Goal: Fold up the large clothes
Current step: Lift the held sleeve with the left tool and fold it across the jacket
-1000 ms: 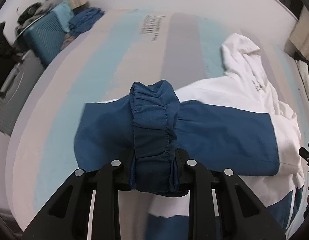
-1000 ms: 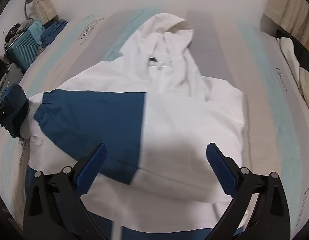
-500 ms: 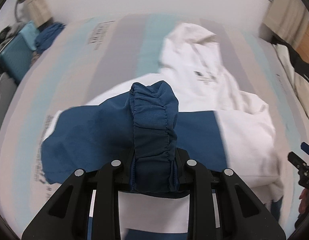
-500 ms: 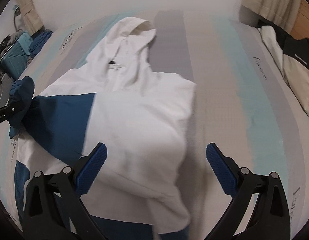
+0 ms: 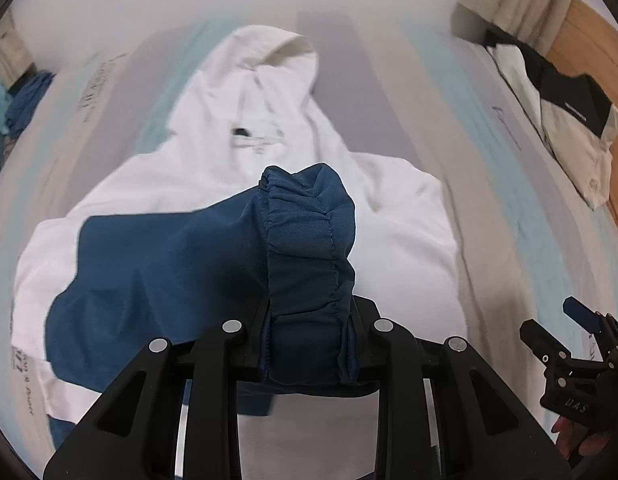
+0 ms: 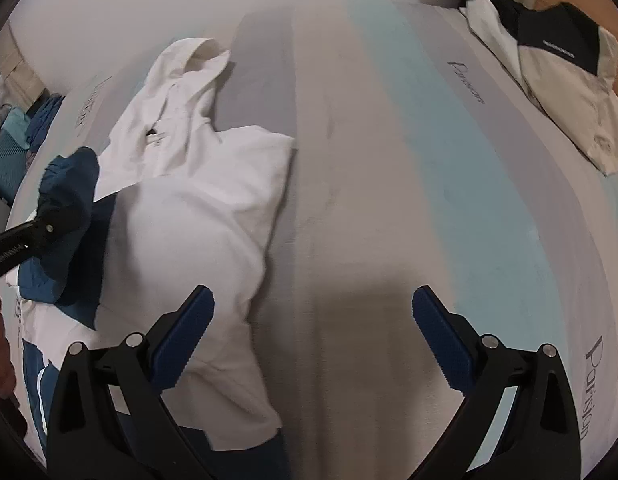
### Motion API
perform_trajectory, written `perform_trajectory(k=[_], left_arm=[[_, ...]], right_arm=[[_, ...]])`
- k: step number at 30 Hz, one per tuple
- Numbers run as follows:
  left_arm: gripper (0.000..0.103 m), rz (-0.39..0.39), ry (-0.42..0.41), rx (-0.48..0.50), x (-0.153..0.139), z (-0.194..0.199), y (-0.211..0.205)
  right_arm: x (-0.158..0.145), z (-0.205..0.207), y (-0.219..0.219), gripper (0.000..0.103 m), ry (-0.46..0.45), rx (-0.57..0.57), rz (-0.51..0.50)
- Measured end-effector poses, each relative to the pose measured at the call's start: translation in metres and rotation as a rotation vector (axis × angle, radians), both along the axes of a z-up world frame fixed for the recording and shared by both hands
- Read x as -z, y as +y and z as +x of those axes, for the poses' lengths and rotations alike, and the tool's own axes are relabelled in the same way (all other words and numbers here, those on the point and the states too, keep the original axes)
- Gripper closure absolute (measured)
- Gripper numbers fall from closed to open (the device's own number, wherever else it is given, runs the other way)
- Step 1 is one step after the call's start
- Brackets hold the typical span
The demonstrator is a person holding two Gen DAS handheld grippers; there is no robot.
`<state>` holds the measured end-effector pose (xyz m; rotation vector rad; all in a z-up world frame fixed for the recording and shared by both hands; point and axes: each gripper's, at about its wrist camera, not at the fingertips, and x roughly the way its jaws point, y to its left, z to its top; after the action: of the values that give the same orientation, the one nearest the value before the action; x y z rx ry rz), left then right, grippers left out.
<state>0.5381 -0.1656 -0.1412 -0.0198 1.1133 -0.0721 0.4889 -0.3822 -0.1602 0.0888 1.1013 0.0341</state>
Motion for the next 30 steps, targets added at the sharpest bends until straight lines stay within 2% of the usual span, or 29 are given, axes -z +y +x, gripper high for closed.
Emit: perform_trajectory(k=[8,15,18,19,21,30], left_arm=[[0.077,0.024,0.031,0.060,0.027,0.012,-0.044],[0.074,0.031,0.093,0.032,0.050,0.018,-0.054],[0.066,0.034,0.096,0.027,0.053,0.019,-0.057],[0.050,0.037,0.096,0.026,0.054,0.019,-0.059],[0.031,0.044,0.091,0.014,0.056,0.018,-0.060],[0.024,-0.023,0.091,0.066,0.058,0.014,-0.084]], right_arm=[[0.017,0.005,-0.020,0.007,0.019,-0.004,0.029],[0.020,0.007,-0.033,0.007,0.016,0.014,0.019],[0.020,0.008,-0.038,0.007,0.013,0.023,0.012],[0.021,0.007,-0.040,0.007,0.014,0.028,0.013],[0.021,0.007,-0.043,0.007,0.015,0.041,0.015],[0.025,0.001,-0.057,0.007,0.024,0.049,0.006]])
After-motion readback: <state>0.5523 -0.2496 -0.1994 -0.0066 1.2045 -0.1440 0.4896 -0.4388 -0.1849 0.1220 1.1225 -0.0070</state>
